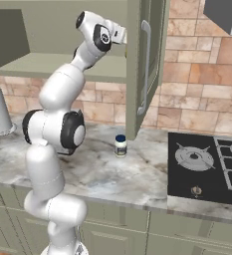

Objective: Take 2 condiments from the cabinet and move them on the counter near the stove.Make sure the condiments are lined up with each other, next to each other.

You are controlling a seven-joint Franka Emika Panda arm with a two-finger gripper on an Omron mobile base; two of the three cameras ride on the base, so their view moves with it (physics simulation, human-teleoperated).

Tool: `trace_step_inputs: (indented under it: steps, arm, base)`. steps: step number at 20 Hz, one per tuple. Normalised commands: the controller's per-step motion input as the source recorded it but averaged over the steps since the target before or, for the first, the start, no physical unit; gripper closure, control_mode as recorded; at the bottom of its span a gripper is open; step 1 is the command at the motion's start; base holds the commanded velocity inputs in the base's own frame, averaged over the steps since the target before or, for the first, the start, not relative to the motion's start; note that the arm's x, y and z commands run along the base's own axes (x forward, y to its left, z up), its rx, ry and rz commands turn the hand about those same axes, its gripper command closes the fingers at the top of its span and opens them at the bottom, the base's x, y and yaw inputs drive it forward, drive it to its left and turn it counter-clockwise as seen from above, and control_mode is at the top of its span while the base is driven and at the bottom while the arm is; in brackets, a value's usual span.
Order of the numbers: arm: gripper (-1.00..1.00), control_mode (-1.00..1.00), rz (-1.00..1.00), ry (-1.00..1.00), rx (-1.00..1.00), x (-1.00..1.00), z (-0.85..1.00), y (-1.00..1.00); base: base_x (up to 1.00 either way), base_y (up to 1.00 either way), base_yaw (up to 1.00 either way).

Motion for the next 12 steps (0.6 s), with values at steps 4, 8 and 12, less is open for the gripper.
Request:
trace_step_inputs:
  steps: [4,8,12]
  arm:
    - [1.00,-1.00,0.00,-0.08,0.00,-0.75,0.00,0.03]
    - [1.00,-1.00,-0.01,-0.15,0.00,-1.00,0.00,0.18]
    - [1.00,-1.00,0.00,-0.16,0.00,-1.00,0.00,0.30]
  base:
    - [0.00,0.00,0.00]
    - [0.00,0.00,0.00]
    - [0.00,0.00,0.00]
